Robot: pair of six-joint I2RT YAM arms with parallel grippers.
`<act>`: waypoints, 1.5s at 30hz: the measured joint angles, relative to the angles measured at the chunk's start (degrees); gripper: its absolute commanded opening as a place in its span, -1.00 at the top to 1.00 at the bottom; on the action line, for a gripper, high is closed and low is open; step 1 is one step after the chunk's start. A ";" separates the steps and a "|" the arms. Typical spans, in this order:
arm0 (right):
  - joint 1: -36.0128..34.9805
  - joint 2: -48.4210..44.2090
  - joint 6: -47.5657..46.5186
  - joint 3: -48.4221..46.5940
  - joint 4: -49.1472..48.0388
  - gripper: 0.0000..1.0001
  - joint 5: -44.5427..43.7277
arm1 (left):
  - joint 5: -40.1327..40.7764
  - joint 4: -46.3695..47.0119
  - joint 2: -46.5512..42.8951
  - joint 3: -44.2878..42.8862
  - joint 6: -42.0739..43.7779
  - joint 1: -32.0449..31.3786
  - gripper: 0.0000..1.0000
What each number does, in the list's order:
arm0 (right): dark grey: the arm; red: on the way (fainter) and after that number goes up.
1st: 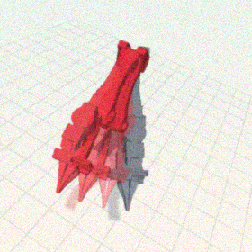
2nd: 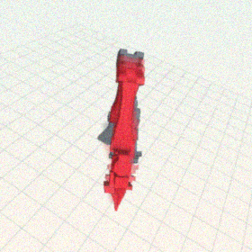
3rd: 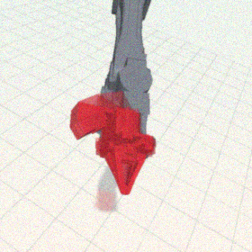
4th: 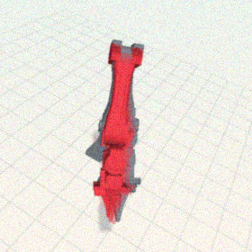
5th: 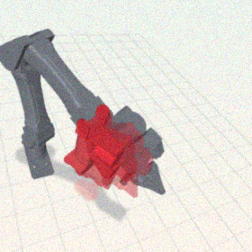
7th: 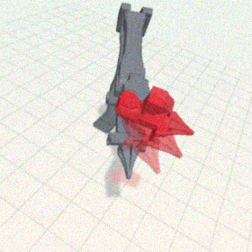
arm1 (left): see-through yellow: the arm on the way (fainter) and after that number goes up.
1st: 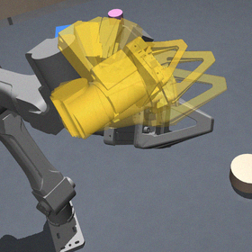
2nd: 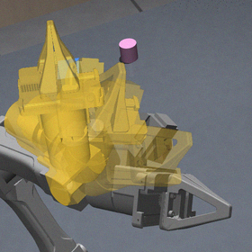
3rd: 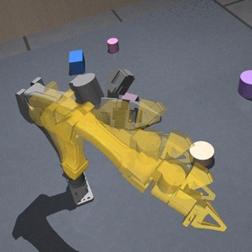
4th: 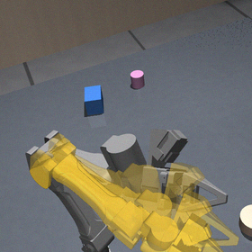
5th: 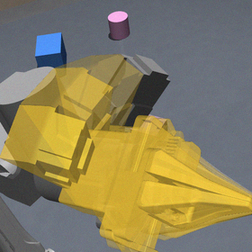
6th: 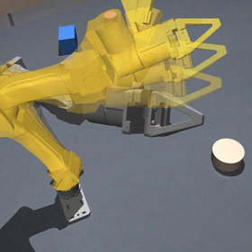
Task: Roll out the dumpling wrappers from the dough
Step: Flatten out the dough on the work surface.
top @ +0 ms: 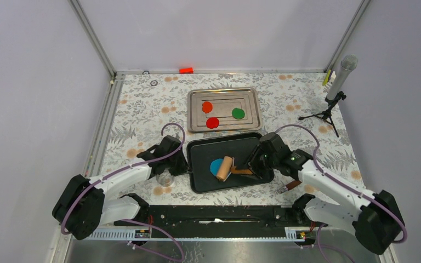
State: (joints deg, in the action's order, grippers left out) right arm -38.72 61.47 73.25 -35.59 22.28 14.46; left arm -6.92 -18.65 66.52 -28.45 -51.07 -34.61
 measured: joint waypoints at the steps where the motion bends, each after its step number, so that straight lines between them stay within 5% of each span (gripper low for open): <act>1: 0.00 -1.68 0.59 0.85 1.27 1.00 0.07 | 0.00 -0.35 -0.13 0.00 0.00 0.00 1.00; 15: -0.02 5.07 4.02 -1.18 -3.13 1.00 2.08 | 0.57 -0.92 -0.44 0.22 0.00 0.07 1.00; 22: -0.04 -8.33 7.63 3.69 7.26 1.00 -2.82 | 0.37 -0.31 -1.07 0.85 -0.22 0.07 1.00; 30: 0.04 2.43 6.78 -2.80 5.95 1.00 -1.18 | 2.43 -1.18 -1.57 0.85 0.13 0.79 1.00; 45: -0.17 0.92 2.51 -11.61 20.98 1.00 -9.38 | 1.09 -0.66 -1.40 0.85 -0.42 0.37 1.00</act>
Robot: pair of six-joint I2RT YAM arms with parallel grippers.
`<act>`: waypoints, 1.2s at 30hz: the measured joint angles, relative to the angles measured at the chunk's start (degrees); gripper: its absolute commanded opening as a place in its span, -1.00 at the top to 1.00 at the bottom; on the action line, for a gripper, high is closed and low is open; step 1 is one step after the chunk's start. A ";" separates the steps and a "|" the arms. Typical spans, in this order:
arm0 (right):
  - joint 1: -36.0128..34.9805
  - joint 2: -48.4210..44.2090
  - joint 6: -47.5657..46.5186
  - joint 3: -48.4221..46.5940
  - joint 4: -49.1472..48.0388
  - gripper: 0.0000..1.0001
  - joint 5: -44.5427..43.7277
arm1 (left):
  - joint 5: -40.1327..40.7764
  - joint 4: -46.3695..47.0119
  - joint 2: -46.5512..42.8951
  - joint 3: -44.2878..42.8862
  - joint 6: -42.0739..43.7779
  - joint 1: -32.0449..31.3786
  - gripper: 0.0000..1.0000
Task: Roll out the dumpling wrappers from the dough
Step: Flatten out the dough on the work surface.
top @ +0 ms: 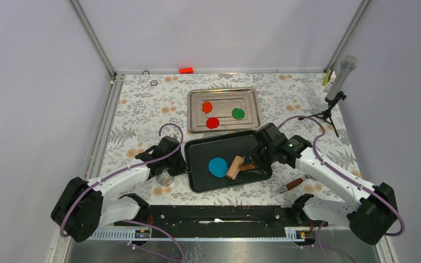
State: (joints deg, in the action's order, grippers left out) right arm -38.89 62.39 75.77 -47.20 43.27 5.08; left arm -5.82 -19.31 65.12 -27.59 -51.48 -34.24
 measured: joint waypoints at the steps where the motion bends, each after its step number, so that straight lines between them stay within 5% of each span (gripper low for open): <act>1: 0.00 1.36 -0.52 -0.81 -0.57 1.00 0.17 | 0.00 0.02 0.00 0.00 0.02 0.00 1.00; 9: -0.94 10.95 -7.67 -8.07 -5.03 1.00 1.70 | 0.00 0.02 0.00 0.00 0.00 0.00 1.00; 21: -1.16 21.18 -42.77 -23.17 3.39 1.00 5.14 | 0.04 -1.38 5.35 -4.31 4.31 0.00 1.00; 30: -6.82 24.81 -55.19 -32.24 10.36 1.00 -1.11 | -0.42 -1.18 11.80 -9.38 9.11 0.00 1.00; 36: -11.34 30.53 -58.80 -36.92 12.04 1.00 -5.57 | -0.42 -1.90 12.24 -10.14 10.69 0.00 0.50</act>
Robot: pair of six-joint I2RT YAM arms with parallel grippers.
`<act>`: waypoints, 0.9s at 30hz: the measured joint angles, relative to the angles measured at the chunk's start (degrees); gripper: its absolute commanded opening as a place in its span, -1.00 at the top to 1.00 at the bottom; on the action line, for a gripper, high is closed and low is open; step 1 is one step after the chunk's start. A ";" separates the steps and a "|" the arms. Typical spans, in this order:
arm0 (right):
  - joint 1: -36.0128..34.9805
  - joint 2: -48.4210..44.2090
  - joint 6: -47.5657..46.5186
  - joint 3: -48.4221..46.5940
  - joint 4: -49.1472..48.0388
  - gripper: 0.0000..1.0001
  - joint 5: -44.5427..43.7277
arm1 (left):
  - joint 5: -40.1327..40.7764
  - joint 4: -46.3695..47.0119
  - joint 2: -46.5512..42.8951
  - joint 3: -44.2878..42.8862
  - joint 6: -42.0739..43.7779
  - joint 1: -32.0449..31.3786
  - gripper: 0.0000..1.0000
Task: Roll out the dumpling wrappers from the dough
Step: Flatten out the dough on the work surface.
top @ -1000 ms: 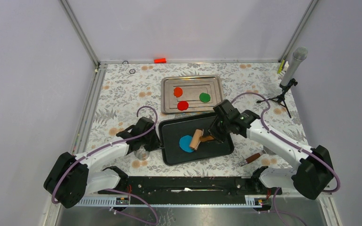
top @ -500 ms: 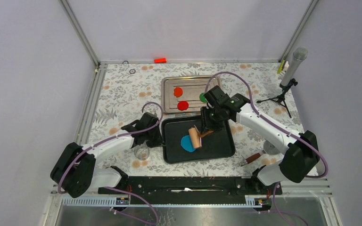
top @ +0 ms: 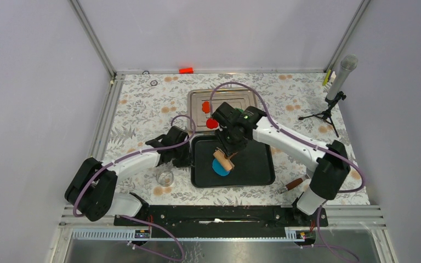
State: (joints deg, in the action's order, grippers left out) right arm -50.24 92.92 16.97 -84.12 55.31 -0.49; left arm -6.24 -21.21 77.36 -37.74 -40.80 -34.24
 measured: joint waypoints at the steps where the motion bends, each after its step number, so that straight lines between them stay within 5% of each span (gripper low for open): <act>1: -0.20 0.94 -0.46 -0.26 0.20 1.00 -0.52 | 0.00 -0.26 -0.11 -0.07 0.26 0.00 0.46; 11: -0.55 4.61 -4.02 -0.46 0.76 1.00 -1.84 | 0.04 -3.82 -6.12 -1.68 0.24 0.31 0.33; 27: -4.90 10.38 -5.40 -6.73 5.27 1.00 -5.60 | 3.45 -9.84 -18.45 0.79 -3.72 3.10 0.46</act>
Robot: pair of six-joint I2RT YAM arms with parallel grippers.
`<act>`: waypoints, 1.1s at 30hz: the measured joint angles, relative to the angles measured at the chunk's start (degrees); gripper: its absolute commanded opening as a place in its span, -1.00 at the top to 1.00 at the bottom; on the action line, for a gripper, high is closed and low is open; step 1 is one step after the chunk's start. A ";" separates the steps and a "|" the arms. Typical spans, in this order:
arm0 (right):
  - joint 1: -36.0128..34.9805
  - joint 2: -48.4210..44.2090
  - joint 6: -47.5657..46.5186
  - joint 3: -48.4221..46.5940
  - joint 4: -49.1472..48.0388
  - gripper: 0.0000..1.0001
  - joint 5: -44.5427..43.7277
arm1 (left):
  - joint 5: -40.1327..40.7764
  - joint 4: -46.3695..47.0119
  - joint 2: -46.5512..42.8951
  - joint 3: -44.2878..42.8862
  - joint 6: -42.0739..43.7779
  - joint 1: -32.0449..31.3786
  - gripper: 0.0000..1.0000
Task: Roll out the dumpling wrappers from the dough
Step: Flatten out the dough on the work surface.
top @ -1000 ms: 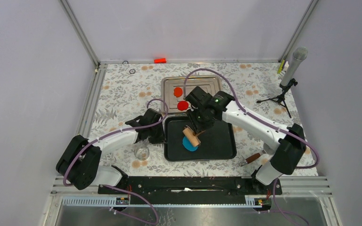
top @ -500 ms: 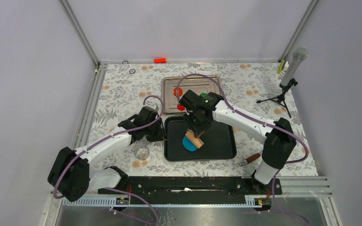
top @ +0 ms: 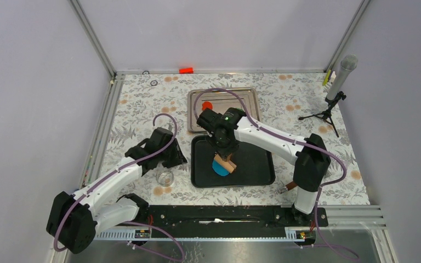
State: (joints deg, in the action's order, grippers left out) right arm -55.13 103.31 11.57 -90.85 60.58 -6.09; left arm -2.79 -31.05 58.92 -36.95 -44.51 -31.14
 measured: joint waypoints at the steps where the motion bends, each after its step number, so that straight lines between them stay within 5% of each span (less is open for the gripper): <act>1: -0.17 0.76 0.00 -0.94 0.68 1.00 -0.26 | -0.20 0.48 -0.02 0.85 -0.35 0.04 0.46; 12: -0.96 6.88 0.11 -8.81 6.43 1.00 -0.57 | -3.56 7.39 4.85 8.48 -3.45 0.04 0.48; 33: -3.78 7.69 0.44 -9.60 6.84 1.00 -1.81 | -5.05 15.61 12.96 8.94 -4.61 -1.27 0.69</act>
State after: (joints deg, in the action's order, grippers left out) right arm -58.92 111.00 12.01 -100.44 67.42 -7.90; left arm -7.84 -15.44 71.88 -28.01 -49.12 -32.40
